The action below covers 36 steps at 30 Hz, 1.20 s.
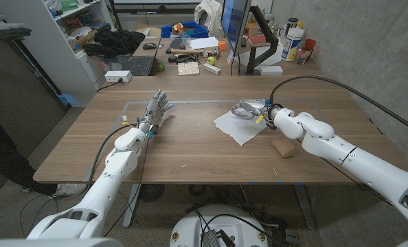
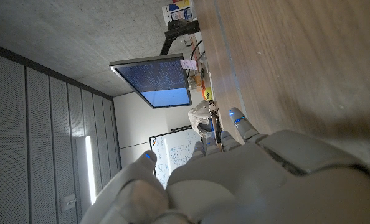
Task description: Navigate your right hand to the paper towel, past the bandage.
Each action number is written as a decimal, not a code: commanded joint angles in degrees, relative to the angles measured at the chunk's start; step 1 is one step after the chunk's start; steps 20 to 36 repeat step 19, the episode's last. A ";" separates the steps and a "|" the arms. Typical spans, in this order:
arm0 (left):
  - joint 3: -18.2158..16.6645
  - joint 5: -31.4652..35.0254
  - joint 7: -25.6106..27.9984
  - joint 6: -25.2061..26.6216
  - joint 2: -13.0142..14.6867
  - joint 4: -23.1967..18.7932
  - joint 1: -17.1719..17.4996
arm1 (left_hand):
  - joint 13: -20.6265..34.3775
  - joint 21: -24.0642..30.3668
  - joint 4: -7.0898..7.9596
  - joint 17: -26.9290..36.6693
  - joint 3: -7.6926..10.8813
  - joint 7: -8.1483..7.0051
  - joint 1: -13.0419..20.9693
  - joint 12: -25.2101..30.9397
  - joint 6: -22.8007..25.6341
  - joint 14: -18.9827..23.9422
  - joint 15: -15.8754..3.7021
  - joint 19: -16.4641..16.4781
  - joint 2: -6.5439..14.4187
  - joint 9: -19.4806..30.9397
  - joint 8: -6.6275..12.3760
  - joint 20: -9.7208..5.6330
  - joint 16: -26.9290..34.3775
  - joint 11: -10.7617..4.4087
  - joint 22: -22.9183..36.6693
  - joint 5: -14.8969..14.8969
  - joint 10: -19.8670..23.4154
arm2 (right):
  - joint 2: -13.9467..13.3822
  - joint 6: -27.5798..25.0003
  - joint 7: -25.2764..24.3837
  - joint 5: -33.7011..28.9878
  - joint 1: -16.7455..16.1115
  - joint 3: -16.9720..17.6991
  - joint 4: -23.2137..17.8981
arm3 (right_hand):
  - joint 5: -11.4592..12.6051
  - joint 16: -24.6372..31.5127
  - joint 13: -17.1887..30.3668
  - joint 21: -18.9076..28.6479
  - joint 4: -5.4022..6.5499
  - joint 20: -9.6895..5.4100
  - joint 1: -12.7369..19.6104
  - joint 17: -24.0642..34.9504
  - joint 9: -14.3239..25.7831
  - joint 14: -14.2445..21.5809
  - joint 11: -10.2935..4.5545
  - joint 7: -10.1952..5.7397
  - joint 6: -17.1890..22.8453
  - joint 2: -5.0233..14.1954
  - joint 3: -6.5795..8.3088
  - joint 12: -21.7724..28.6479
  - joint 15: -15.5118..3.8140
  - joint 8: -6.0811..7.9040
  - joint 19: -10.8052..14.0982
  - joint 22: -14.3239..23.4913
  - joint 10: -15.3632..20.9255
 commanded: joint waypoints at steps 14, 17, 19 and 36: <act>-1.27 -0.14 -0.21 0.22 0.76 0.09 0.16 | 0.14 -0.14 -0.12 0.16 -0.36 -0.24 0.31 0.18 -4.16 -12.30 -0.98 -12.51 5.60 0.25 -0.03 -1.68 -0.03 0.35 0.23 0.41 -6.18 | 1.91 0.95 -0.09 -0.94 2.43 -1.99 2.82 | -0.32 -0.11 0.17 -0.22 -0.21 -3.04 0.88 0.28 0.16 -0.13 -0.11 0.06 -0.33 0.06 0.50 -0.41 -2.92 -0.46 0.40 0.21 -0.33; -1.50 -0.26 -0.39 0.20 0.83 0.27 0.08 | 0.14 -0.18 -0.12 0.16 -0.37 -0.20 0.31 0.18 -4.20 -12.30 -0.91 -12.54 5.60 0.25 -0.04 -1.64 -0.03 0.46 0.23 0.41 -6.18 | 2.36 1.29 -0.15 -0.93 2.90 -2.35 3.60 | -0.32 -0.11 0.17 -0.23 -0.22 -3.06 0.94 0.28 0.16 -0.14 -0.12 0.02 -0.36 0.05 0.50 -0.42 -2.87 -0.47 0.40 0.21 -0.35; -1.63 -0.30 -0.50 -0.02 0.84 0.43 0.06 | 0.14 -0.17 -0.12 0.16 -0.38 -0.19 0.31 0.18 -4.19 -12.28 -0.96 -12.49 5.60 0.25 -0.03 -1.68 -0.02 0.35 0.23 0.41 -6.19 | 2.71 1.66 -0.14 -0.94 3.37 -2.71 4.32 | -0.32 -0.10 0.17 -0.23 -0.23 -3.10 0.98 0.27 0.16 -0.14 -0.10 0.03 -0.34 0.04 0.51 -0.42 -2.91 -0.46 0.41 0.21 -0.34; -1.63 -0.30 -0.50 -0.02 0.84 0.43 0.06 | 0.14 -0.17 -0.12 0.16 -0.38 -0.19 0.31 0.18 -4.19 -12.28 -0.96 -12.49 5.60 0.25 -0.03 -1.68 -0.02 0.35 0.23 0.41 -6.19 | 2.71 1.66 -0.14 -0.94 3.37 -2.71 4.32 | -0.32 -0.10 0.17 -0.23 -0.23 -3.10 0.98 0.27 0.16 -0.14 -0.10 0.03 -0.34 0.04 0.51 -0.42 -2.91 -0.46 0.41 0.21 -0.34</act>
